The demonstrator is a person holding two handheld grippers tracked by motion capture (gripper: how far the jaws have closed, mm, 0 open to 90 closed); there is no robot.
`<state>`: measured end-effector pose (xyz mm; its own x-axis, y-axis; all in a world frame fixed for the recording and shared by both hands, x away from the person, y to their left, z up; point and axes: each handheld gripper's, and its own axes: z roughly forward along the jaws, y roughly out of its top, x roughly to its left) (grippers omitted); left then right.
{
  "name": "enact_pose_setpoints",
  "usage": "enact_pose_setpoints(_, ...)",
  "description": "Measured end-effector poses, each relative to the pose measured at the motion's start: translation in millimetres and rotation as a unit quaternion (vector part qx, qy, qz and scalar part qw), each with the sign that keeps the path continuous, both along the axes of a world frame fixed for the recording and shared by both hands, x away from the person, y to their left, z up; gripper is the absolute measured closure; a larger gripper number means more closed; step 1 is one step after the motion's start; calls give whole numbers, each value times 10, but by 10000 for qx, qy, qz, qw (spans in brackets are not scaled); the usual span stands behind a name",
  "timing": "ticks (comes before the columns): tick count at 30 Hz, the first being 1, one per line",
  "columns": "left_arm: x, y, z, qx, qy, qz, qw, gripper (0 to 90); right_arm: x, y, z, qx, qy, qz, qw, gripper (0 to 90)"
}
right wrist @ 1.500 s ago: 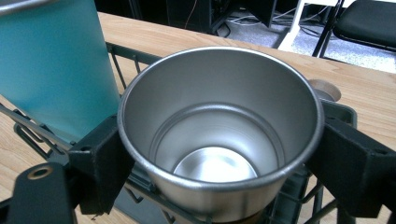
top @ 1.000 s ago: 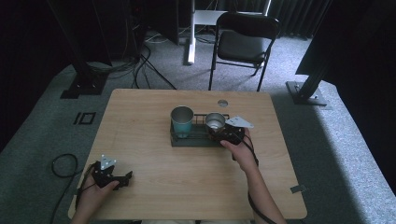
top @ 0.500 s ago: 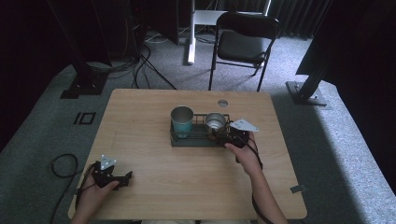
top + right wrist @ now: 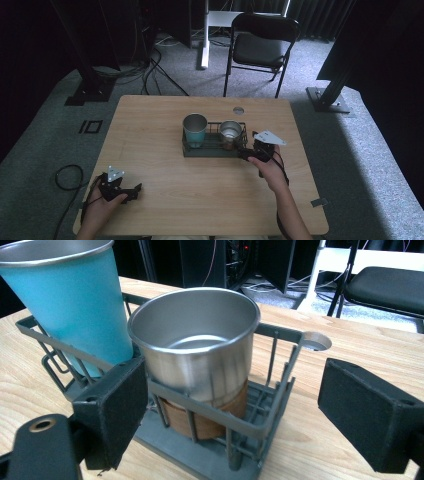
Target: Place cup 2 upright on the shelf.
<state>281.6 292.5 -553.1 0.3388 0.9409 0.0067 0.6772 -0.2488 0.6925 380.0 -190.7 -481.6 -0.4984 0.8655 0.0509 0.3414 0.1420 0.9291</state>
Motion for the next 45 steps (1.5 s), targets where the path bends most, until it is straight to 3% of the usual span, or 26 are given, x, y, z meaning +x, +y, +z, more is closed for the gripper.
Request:
enact_pose_setpoints(17, 0, 0, 0, -1, -1, 1, 10000, 29, -165, -262, -62, -101, 40, -97, 9999, 124)
enact_pose_setpoints(45, 0, 0, 0, 3, 3, -1, 10000, 29, -509, -730, -322, -219, 288, -308, 9989, 125)
